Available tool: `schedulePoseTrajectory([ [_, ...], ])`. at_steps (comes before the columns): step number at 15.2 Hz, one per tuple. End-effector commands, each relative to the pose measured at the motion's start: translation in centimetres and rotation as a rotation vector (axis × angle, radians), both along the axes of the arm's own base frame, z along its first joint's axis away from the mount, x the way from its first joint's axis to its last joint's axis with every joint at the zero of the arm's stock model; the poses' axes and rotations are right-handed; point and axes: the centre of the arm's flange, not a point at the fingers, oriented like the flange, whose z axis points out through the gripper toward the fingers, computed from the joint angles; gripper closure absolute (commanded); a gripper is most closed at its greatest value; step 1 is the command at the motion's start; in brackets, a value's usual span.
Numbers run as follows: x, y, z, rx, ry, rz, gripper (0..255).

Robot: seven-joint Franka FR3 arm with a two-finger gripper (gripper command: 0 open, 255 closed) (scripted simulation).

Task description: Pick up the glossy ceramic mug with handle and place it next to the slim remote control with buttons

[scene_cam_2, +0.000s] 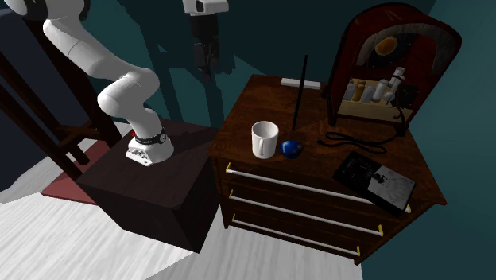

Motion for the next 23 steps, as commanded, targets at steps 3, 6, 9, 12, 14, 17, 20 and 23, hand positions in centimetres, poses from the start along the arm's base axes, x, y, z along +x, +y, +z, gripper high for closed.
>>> schedulePoseTrajectory([
  [3,2.3,-0.2,-1.4,0.006,0.010,0.002,0],
  [6,5.8,-0.5,-3.7,0.016,0.026,0.005,0],
  [9,9.3,-0.8,-5.9,0.025,0.041,0.008,0],
  [12,12.7,-1.0,-8.3,0.034,0.057,0.011,0],
  [14,15.0,-1.1,-9.8,0.040,0.067,0.013,0],
  [17,18.4,-1.3,-12.3,0.050,0.082,0.016,0],
  [20,19.8,-1.4,-13.9,0.054,0.089,0.017,0],
  [23,19.8,-1.5,-15.4,0.054,0.089,0.017,0],
])
